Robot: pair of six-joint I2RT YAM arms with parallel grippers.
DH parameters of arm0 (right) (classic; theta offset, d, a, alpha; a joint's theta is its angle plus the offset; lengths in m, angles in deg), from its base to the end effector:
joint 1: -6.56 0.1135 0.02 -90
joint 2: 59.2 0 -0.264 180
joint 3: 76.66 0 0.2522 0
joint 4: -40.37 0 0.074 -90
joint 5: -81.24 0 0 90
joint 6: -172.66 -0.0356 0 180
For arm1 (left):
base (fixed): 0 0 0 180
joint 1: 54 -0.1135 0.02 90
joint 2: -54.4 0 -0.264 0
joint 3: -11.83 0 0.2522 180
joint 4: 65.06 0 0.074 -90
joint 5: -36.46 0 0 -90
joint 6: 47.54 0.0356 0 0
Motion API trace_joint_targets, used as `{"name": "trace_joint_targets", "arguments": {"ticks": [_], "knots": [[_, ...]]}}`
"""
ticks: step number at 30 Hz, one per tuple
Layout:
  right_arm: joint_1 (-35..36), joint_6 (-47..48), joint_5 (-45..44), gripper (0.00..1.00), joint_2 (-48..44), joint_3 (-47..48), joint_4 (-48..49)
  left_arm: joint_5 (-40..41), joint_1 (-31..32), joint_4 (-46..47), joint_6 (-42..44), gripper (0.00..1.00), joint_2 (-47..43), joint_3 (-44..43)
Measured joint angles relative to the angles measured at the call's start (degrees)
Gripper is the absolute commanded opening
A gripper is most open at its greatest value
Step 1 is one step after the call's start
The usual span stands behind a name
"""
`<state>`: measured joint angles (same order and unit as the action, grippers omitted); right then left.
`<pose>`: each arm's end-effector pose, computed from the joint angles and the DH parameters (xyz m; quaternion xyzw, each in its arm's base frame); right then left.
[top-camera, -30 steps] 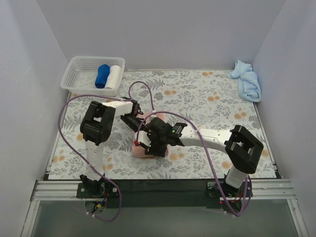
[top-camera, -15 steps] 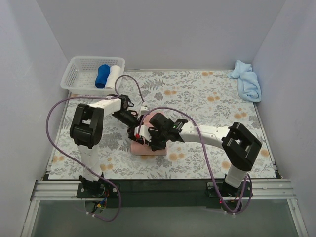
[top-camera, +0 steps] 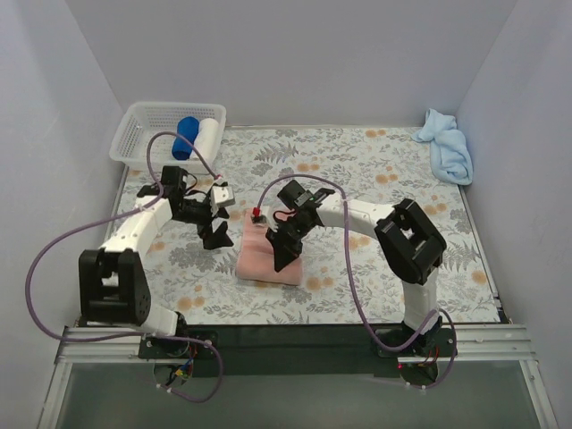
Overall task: Roll the towels
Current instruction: Roll the towel
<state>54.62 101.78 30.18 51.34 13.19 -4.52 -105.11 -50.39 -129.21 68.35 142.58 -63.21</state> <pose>0.2444 0.3055 0.1790 -0.5685 0.7286 0.3653 0.1117 0.2761 -0.0454 0.2263 0.2744 0.8532 -0.4049 0.1813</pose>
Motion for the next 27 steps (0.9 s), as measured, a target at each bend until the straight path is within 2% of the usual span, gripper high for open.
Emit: {"name": "trace_joint_targets", "arguments": {"ticks": [5,10,13,19,27], "knots": [[-2.7,-1.1,8.1,0.01,6.4,5.3,-4.9,3.2,3.5,2.4,4.5,0.95,-17.6,10.3],[-4.7,-1.3,15.4,0.01,12.7,10.6,-10.2,10.2,15.6,7.9,6.7,0.96,-33.0,22.1],[-5.6,-1.4,19.0,0.01,16.6,13.8,-13.7,14.9,23.2,11.4,6.9,0.96,-38.1,27.5],[-6.1,-1.4,23.8,0.01,21.7,18.0,-18.6,22.0,32.0,18.7,5.7,0.95,-36.1,29.7],[-6.5,-1.4,26.8,0.01,24.9,20.0,-21.6,26.9,38.0,26.1,3.7,0.87,-28.9,29.7]]}}
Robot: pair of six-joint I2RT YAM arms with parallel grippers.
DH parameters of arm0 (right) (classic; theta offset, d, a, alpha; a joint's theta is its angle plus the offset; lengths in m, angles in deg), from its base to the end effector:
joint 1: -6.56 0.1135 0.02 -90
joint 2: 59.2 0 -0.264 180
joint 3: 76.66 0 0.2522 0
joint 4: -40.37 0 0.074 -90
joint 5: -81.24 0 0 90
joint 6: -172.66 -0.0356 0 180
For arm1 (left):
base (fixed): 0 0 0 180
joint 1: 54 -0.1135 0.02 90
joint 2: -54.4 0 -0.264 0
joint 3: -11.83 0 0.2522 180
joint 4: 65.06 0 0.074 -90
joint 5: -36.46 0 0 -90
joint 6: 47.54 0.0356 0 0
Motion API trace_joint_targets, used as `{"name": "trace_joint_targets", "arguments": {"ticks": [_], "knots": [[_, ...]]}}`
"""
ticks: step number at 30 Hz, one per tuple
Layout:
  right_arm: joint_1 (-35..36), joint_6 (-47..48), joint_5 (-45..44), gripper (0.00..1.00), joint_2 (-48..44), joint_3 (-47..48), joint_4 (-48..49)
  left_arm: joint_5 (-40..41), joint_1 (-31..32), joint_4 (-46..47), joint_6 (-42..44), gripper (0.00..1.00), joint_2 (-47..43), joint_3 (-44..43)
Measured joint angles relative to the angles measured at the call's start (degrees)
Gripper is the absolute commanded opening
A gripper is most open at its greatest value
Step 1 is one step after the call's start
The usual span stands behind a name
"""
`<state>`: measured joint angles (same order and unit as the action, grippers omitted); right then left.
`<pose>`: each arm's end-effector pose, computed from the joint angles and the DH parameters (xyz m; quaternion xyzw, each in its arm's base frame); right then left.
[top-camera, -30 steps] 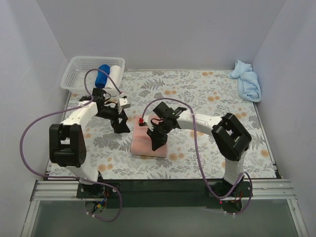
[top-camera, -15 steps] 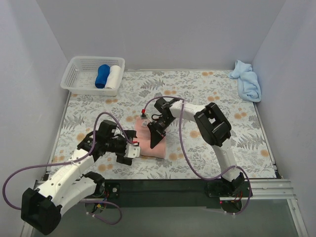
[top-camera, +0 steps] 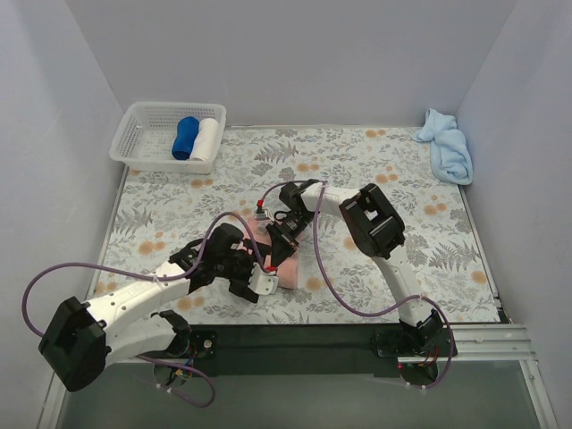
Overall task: Roll the towels
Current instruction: Roll the towel
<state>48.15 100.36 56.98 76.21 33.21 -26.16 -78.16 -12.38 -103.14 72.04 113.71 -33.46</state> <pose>0.3018 0.3113 0.1015 0.4068 -0.7347 -0.5278 0.1272 0.1361 -0.1408 0.1955 0.5942 0.7110 -0.2338 0.2944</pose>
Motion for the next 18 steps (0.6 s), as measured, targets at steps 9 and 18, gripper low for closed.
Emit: {"name": "trace_joint_targets", "arguments": {"ticks": [9,18], "knots": [[-0.3,-0.4,0.7,0.01,1.7,1.6,-1.9,4.5,3.6,4.3,-2.6,0.56,7.9,0.3],[-1.4,-1.2,-1.7,0.44,0.7,1.2,-1.6,5.9,3.8,3.8,-5.7,0.07,12.1,-2.9]]}}
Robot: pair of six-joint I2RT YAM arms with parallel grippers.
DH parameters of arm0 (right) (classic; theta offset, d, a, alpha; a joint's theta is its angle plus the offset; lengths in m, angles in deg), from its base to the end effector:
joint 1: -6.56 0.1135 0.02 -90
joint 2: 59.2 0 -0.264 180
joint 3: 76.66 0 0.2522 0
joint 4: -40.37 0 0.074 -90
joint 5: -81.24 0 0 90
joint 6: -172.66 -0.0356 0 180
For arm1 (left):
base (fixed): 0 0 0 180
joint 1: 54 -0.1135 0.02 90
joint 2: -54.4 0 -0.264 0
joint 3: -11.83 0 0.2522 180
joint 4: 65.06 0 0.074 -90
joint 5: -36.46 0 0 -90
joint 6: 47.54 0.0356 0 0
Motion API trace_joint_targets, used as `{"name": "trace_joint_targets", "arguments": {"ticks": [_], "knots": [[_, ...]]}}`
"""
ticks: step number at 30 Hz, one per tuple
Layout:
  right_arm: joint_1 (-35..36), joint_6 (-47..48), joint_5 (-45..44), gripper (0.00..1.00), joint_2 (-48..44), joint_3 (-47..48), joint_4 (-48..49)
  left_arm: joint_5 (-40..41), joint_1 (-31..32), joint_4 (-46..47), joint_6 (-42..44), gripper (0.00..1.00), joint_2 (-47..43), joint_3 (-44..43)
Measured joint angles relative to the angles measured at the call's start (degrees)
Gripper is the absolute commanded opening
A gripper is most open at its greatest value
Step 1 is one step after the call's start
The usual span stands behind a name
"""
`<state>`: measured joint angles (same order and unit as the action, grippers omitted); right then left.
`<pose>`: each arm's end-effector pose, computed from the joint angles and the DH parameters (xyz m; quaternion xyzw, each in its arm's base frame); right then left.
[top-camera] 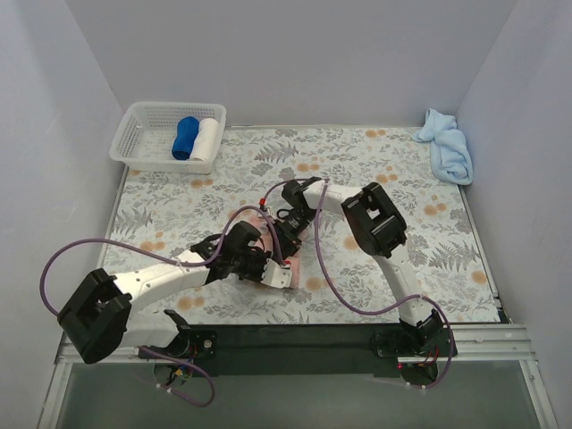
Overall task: Roll the towels
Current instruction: Roll the towel
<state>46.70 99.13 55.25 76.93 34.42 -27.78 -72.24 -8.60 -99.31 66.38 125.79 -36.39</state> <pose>0.3110 0.3041 0.1002 0.3889 -0.7533 -0.5137 0.1318 0.1503 -0.1687 0.1737 0.5761 0.7531 -0.2048 0.2429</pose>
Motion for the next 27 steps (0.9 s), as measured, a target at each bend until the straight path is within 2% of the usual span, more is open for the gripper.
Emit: {"name": "trace_joint_targets", "arguments": {"ticks": [6,10,11,12,15,20,27], "knots": [[-3.7,0.5,-8.5,0.64,-4.7,-1.1,0.1,-2.0,-0.2,-3.8,-2.0,0.01,3.7,-4.5],[-9.4,2.7,-17.3,0.72,-10.5,-1.5,0.9,-4.0,-0.3,-8.6,-3.3,0.00,6.7,-8.3],[-10.8,3.3,-19.2,0.79,-12.3,-1.8,1.0,-4.5,-0.3,-9.9,-3.8,0.00,7.8,-9.5],[-12.2,3.8,-21.1,0.80,-14.4,-2.4,1.4,-5.2,-0.3,-11.3,-4.5,0.00,9.0,-11.0],[-14.4,5.8,-25.7,0.84,-20.9,-5.4,2.2,-7.5,-0.9,-14.4,-6.3,0.00,12.0,-14.4],[-13.2,8.3,-30.8,0.88,-32.2,-13.4,4.0,-13.1,-2.7,-20.9,-8.5,0.00,19.2,-21.5],[-12.1,11.1,-35.2,0.85,-42.8,-23.9,7.1,-24.7,-10.9,-30.4,-9.6,0.02,31.4,-32.0]]}}
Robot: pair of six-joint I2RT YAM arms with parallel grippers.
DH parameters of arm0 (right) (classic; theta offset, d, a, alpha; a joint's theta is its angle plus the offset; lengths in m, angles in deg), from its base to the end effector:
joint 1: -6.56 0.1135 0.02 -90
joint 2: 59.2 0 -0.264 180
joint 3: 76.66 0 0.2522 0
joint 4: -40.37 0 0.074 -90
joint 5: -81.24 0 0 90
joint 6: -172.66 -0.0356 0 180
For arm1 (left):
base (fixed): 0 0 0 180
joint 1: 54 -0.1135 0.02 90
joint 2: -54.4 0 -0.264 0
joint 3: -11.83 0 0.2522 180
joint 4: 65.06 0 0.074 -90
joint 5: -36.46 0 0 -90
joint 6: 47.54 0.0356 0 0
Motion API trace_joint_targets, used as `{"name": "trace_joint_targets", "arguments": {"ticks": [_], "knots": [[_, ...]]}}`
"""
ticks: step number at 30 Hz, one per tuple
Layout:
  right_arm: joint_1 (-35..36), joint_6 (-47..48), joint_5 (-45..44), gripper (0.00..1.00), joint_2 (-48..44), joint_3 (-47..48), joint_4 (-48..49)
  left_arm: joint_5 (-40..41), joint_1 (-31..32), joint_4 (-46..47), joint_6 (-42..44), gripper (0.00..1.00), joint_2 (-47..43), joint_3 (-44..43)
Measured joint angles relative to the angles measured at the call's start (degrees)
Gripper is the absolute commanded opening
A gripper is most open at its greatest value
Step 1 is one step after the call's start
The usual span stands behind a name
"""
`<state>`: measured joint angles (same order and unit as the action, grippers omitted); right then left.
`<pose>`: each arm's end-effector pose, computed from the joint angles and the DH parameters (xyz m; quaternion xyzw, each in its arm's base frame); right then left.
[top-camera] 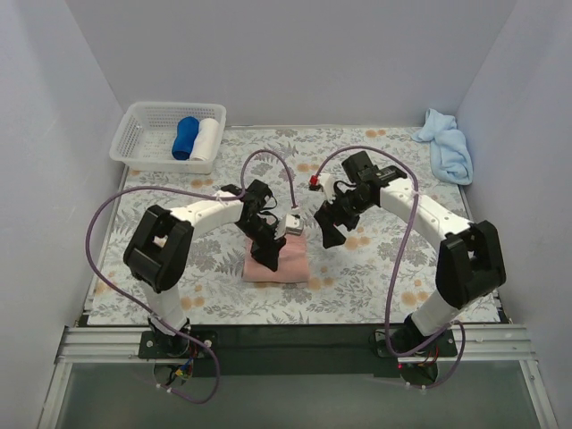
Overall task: Roll the towels
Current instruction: Roll the towel
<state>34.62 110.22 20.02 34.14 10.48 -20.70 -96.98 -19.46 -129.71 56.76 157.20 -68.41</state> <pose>0.2803 0.1688 0.2528 -0.4864 0.8171 0.2445 0.1898 0.2466 -0.1995 0.1745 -0.3922 -0.8419 0.3682 0.0427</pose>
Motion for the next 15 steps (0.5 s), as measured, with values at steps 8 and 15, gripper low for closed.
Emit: {"name": "trace_joint_targets", "arguments": {"ticks": [8,15], "knots": [[10.9,1.2,-5.6,0.82,-7.5,-4.0,6.2,-10.2,-6.0,-10.3,0.8,0.04,12.4,-9.6],[24.4,2.3,-15.1,0.80,-4.2,-6.2,15.1,-14.6,-8.0,-15.3,3.5,0.08,17.3,-12.8]]}}
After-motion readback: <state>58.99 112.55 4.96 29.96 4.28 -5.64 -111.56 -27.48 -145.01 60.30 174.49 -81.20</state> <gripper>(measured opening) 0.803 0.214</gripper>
